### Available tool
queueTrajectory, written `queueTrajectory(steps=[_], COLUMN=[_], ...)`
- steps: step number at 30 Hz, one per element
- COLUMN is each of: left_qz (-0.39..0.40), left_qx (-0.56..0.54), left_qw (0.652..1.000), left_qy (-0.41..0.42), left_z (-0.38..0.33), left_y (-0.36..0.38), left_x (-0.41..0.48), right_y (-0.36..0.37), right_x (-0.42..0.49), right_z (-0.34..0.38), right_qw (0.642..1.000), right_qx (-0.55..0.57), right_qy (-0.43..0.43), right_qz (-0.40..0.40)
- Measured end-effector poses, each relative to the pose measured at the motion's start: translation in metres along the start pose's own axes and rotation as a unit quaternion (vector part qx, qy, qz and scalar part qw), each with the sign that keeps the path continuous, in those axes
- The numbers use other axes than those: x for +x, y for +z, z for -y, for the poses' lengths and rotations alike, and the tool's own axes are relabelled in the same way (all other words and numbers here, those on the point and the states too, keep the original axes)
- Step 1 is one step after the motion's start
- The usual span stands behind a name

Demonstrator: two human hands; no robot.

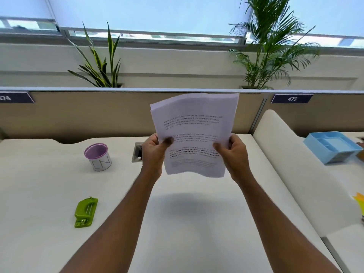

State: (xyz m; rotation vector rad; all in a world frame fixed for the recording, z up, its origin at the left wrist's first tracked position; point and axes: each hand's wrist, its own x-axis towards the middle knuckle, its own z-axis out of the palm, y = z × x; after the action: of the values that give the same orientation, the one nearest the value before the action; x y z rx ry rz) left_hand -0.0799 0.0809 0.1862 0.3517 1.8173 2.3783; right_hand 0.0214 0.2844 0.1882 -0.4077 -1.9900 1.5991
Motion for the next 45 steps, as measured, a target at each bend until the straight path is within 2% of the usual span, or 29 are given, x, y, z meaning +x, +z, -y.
queueTrajectory(steps=[2,5,11,16,19,25,31,34,37,41,45], left_qz=[-0.027,-0.049,-0.058,-0.081,-0.078,-0.066,-0.109,-0.098,-0.101,-0.074,-0.032], left_qx=[0.038,0.057,0.132,0.230,0.246,0.215,0.252,0.263,0.255,0.162,0.076], left_qw=[0.999,0.997,0.990,0.969,0.965,0.974,0.961,0.960,0.961,0.983,0.996], left_qy=[0.026,0.024,0.000,-0.034,-0.034,-0.003,-0.026,-0.010,0.017,0.042,0.041], left_z=[-0.003,0.002,0.042,0.085,0.093,0.081,0.102,0.096,0.072,0.021,-0.016], left_y=[0.003,0.005,0.000,-0.006,-0.008,-0.003,-0.006,-0.007,-0.010,-0.015,-0.028], left_x=[-0.004,-0.012,-0.035,-0.064,-0.068,-0.054,-0.074,-0.072,-0.053,-0.021,-0.009], right_y=[0.002,0.008,0.024,0.027,0.024,0.018,0.025,0.020,0.008,-0.012,-0.028], right_x=[-0.004,-0.011,-0.036,-0.068,-0.072,-0.056,-0.078,-0.074,-0.053,-0.019,0.002], right_z=[0.001,-0.008,-0.047,-0.096,-0.103,-0.087,-0.111,-0.108,-0.089,-0.057,-0.030], right_qw=[0.999,0.999,0.998,0.993,0.992,0.996,0.990,0.989,0.987,0.967,0.951], right_qx=[-0.005,-0.010,0.028,-0.006,-0.018,-0.024,-0.049,-0.091,-0.143,-0.231,-0.270], right_qy=[-0.018,-0.008,0.051,0.119,0.126,0.085,0.133,0.116,0.063,-0.028,-0.054], right_qz=[-0.030,-0.052,-0.038,-0.014,-0.014,-0.002,-0.002,-0.004,0.028,0.103,0.140])
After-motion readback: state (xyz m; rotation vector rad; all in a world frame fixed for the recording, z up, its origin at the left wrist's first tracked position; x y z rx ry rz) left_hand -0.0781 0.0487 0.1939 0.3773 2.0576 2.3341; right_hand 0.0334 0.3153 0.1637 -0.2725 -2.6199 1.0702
